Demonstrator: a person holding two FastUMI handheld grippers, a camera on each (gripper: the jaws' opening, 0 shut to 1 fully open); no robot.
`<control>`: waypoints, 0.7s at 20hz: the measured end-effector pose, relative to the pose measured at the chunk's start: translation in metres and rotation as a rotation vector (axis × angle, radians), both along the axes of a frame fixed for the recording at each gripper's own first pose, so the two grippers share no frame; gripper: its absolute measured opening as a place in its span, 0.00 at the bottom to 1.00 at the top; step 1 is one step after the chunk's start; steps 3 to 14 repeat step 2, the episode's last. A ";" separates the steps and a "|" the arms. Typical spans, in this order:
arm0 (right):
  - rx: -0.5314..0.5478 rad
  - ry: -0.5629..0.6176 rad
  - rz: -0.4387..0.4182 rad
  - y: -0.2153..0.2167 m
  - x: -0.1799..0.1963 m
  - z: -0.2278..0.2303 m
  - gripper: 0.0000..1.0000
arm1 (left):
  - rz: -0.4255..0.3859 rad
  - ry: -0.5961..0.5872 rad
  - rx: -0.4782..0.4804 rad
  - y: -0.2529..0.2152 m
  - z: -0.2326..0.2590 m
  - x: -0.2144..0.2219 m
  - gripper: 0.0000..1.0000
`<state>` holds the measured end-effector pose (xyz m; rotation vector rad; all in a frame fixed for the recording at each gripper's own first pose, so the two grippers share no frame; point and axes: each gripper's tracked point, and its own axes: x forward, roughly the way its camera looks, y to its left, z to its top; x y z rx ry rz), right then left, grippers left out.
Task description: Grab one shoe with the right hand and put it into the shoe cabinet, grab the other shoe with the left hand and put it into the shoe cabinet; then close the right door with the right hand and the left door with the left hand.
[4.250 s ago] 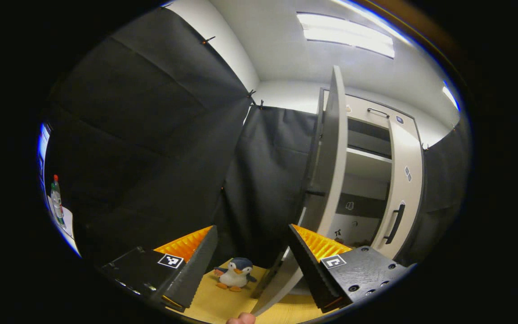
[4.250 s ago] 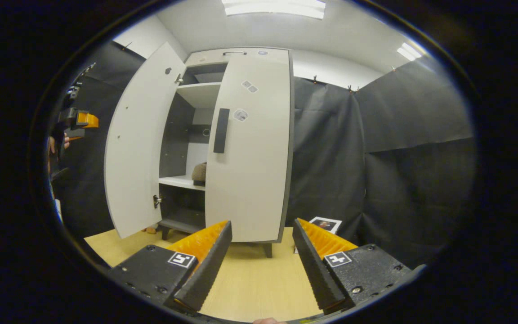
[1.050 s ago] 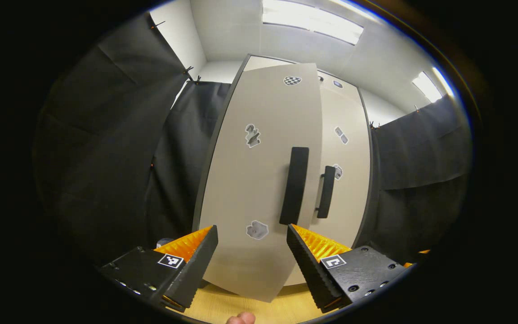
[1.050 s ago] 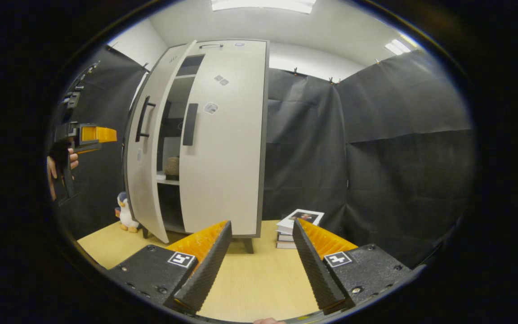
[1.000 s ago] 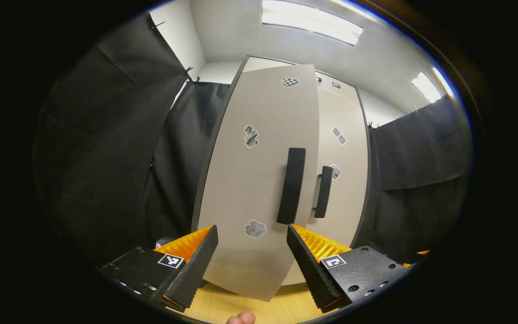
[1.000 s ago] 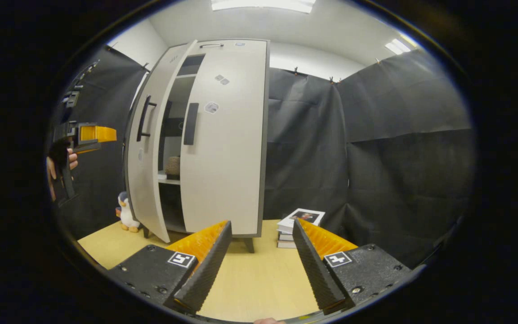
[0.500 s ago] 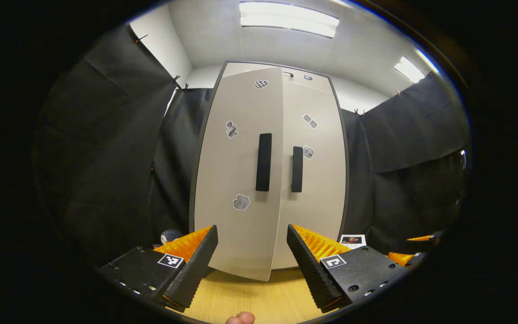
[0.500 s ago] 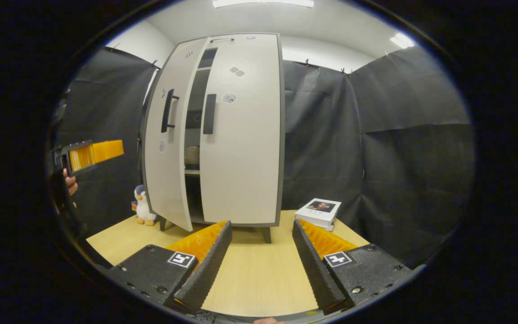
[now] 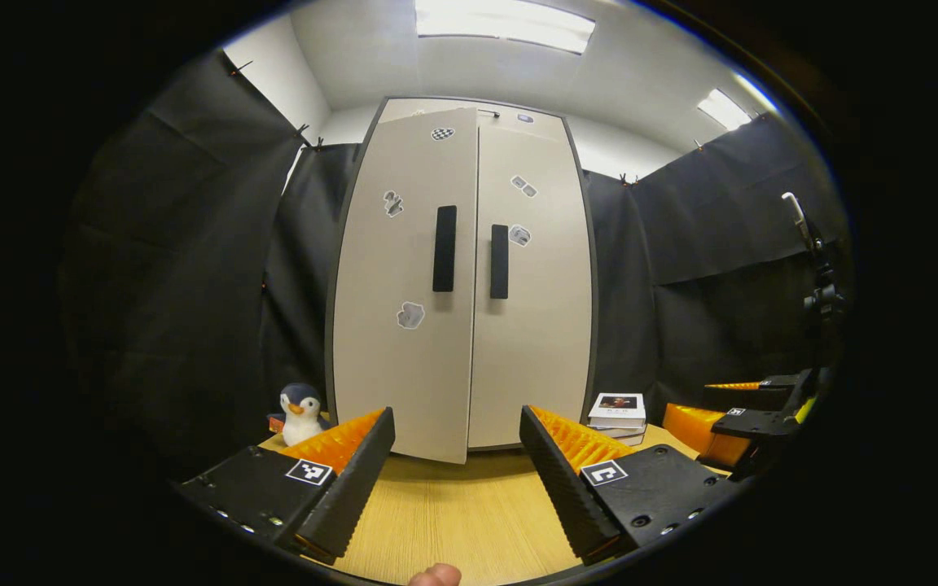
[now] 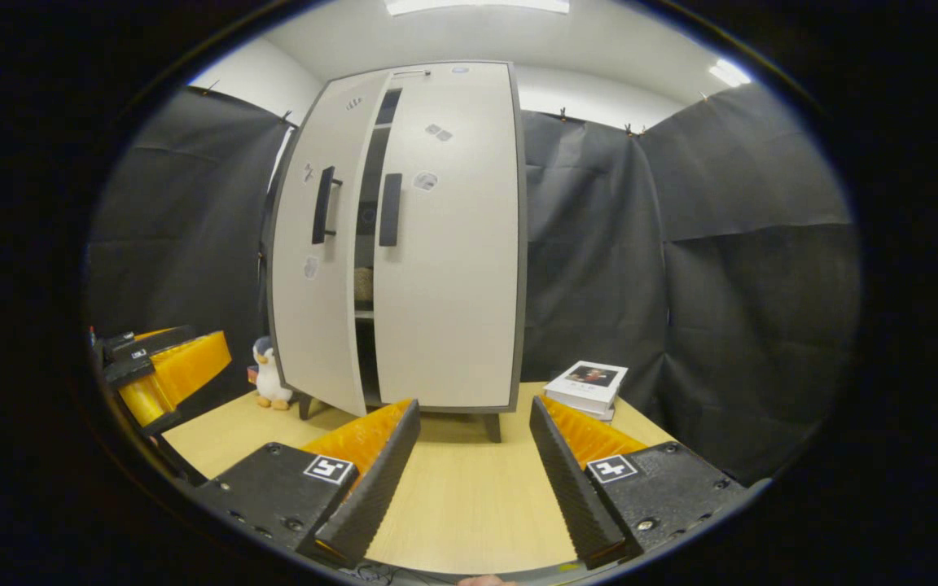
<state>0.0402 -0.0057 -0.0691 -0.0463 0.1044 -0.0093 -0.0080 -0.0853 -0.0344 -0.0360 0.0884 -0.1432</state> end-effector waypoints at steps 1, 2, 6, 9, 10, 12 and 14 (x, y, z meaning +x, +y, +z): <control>0.001 0.002 0.000 0.000 0.000 0.001 0.90 | -0.005 0.002 -0.010 -0.003 0.000 0.001 0.95; 0.001 0.003 -0.002 -0.001 0.000 0.001 0.90 | -0.007 0.001 -0.018 -0.004 0.001 0.003 0.95; 0.001 0.003 -0.002 -0.001 0.000 0.001 0.90 | -0.007 0.001 -0.018 -0.004 0.001 0.003 0.95; 0.001 0.003 -0.002 -0.001 0.000 0.001 0.90 | -0.007 0.001 -0.018 -0.004 0.001 0.003 0.95; 0.001 0.003 -0.002 -0.001 0.000 0.001 0.90 | -0.007 0.001 -0.018 -0.004 0.001 0.003 0.95; 0.001 0.003 -0.002 -0.001 0.000 0.001 0.90 | -0.007 0.001 -0.018 -0.004 0.001 0.003 0.95; 0.001 0.003 -0.002 -0.001 0.000 0.001 0.90 | -0.007 0.001 -0.018 -0.004 0.001 0.003 0.95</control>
